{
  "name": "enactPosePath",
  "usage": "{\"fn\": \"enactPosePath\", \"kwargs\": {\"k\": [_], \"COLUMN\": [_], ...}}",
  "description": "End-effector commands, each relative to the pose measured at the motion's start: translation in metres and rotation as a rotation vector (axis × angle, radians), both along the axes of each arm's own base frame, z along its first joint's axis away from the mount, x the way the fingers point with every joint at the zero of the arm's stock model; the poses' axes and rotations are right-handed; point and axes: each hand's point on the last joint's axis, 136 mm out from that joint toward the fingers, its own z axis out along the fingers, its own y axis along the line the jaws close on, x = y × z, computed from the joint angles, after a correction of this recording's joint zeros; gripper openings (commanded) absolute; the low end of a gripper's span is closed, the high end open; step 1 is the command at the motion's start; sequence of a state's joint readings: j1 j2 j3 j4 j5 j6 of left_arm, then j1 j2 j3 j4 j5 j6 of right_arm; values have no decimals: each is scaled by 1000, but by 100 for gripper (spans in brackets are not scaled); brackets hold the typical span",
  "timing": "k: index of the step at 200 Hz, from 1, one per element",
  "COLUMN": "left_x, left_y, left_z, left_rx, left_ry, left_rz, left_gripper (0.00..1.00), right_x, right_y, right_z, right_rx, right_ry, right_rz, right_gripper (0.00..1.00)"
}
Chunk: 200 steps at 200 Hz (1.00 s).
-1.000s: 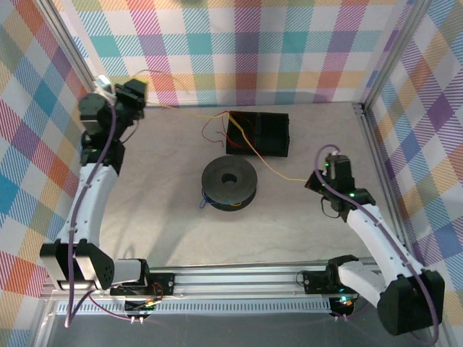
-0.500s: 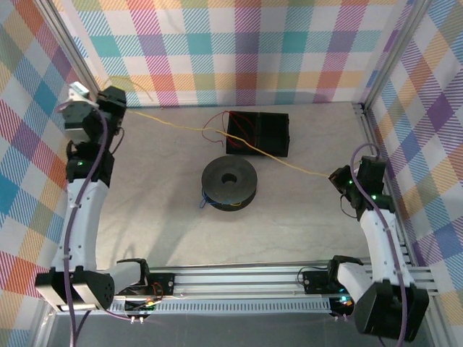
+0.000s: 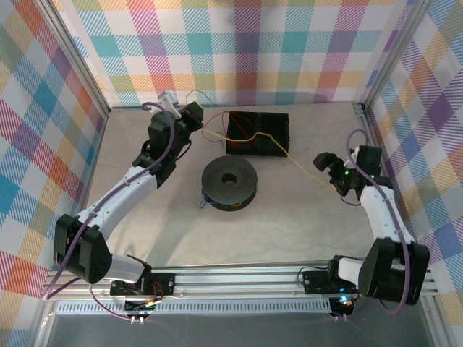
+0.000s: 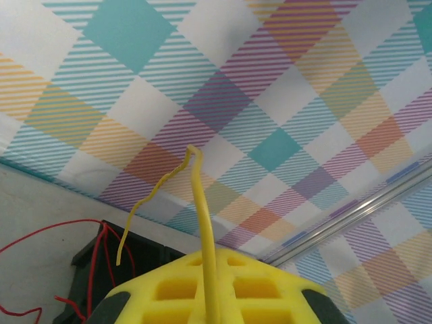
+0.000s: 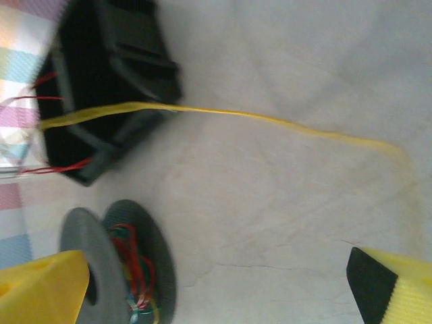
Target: Wrap the cables
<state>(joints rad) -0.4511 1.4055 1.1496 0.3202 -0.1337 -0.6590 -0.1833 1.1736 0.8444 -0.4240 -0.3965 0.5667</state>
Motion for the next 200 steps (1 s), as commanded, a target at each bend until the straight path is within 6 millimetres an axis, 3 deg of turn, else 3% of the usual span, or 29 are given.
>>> {"fn": "enactPosePath", "kwargs": {"k": [1, 16, 32, 48, 73, 94, 121, 148, 184, 200], "left_x": [-1, -4, -7, -13, -24, -33, -44, -50, -55, -56], "left_y": [-9, -20, -30, -38, -49, -56, -65, -72, -71, -72], "left_z": [19, 18, 17, 16, 15, 14, 13, 13, 14, 15], "left_rx": [-7, 3, -1, -11, -22, -33, -44, -60, -70, -74], "left_ry": [-99, -102, -98, -96, -87, -83, -78, -71, -70, -71], "left_rz": [21, 8, -13, -31, -51, -69, -92, -121, -128, -133], "left_gripper": [0, 0, 0, 0, 0, 0, 0, 0, 0, 0], "right_x": [-7, -8, -8, -8, -13, -16, -16, -12, -17, -17], "right_y": [12, 19, 45, 91, 163, 208, 249, 279, 303, 307], "right_z": [58, 85, 115, 141, 161, 174, 180, 169, 150, 143], "right_rx": [-10, -10, 51, 33, -118, -229, -309, -351, -331, -334], "right_ry": [-136, -198, -289, -403, -588, -763, -872, -875, -854, -840], "right_rz": [97, 141, 267, 449, 695, 842, 968, 1079, 1181, 1198], "right_gripper": [99, 99, 100, 95, 84, 78, 76, 70, 66, 57]}}
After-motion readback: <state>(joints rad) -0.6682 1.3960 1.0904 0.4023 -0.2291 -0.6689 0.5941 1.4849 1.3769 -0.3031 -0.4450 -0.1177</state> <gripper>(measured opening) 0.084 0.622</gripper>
